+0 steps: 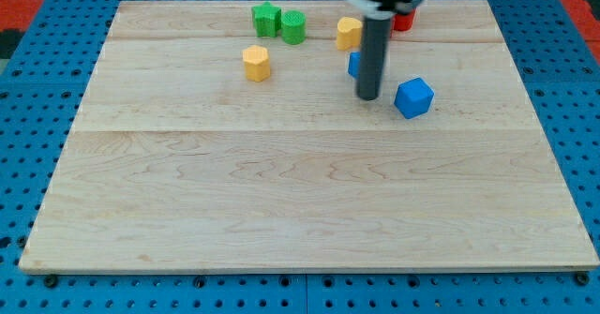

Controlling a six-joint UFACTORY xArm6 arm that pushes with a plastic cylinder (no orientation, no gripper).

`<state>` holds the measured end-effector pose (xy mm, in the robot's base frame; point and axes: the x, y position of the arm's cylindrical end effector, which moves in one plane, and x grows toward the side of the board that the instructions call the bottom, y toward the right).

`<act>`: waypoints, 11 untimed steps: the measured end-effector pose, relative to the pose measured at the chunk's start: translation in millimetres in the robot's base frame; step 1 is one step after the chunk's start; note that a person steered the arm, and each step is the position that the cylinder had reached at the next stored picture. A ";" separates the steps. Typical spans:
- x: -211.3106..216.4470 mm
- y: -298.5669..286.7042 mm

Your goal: Move the blue cube towards the bottom right

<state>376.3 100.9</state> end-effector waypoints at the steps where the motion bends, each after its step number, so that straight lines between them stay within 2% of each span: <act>1: 4.1 36.5; 2: 66.6 64.9; 3: 58.6 54.9; 4: 33.4 43.0; 5: 69.1 91.6; 6: 110.2 90.5; 7: 116.4 90.1; 8: 83.5 74.5; 9: 111.1 158.3; 10: 138.3 168.5; 11: 178.2 136.5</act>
